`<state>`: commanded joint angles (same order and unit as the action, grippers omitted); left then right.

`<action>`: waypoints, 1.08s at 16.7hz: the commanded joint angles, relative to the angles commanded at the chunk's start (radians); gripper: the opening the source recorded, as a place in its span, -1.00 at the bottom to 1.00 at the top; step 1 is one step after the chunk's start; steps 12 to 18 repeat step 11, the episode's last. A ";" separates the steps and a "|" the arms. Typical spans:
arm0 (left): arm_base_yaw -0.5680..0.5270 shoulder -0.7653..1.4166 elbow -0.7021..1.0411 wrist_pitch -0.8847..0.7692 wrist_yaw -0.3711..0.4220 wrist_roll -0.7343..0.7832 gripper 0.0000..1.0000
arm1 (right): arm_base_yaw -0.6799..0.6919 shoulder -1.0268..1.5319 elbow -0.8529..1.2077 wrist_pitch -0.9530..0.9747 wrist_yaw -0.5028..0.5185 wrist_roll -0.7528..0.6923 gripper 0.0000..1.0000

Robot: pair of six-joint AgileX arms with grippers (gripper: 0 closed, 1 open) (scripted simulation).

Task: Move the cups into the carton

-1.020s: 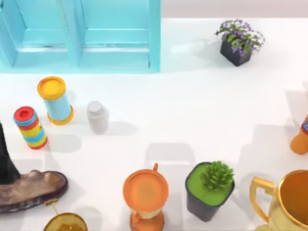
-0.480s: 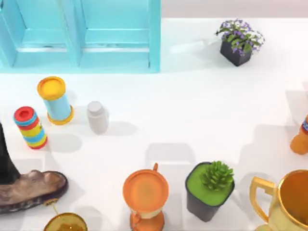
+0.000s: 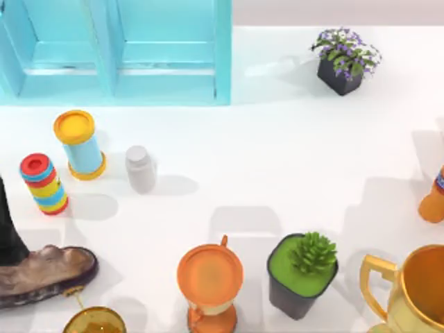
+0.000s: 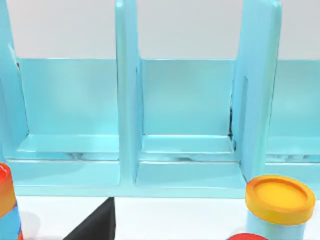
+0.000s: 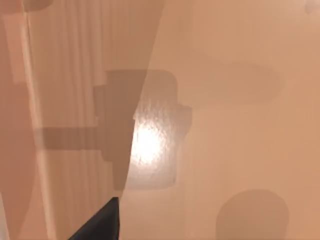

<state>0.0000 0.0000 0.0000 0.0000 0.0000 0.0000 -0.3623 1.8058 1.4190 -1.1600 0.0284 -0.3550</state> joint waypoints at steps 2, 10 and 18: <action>0.000 0.000 0.000 0.000 0.000 0.000 1.00 | 0.000 0.003 0.072 -0.071 0.001 -0.002 1.00; 0.000 0.000 0.000 0.000 0.000 0.000 1.00 | -0.003 -0.001 0.367 -0.359 0.000 -0.002 1.00; 0.000 0.000 0.000 0.000 0.000 0.000 1.00 | -0.002 -0.003 0.372 -0.363 0.001 -0.001 1.00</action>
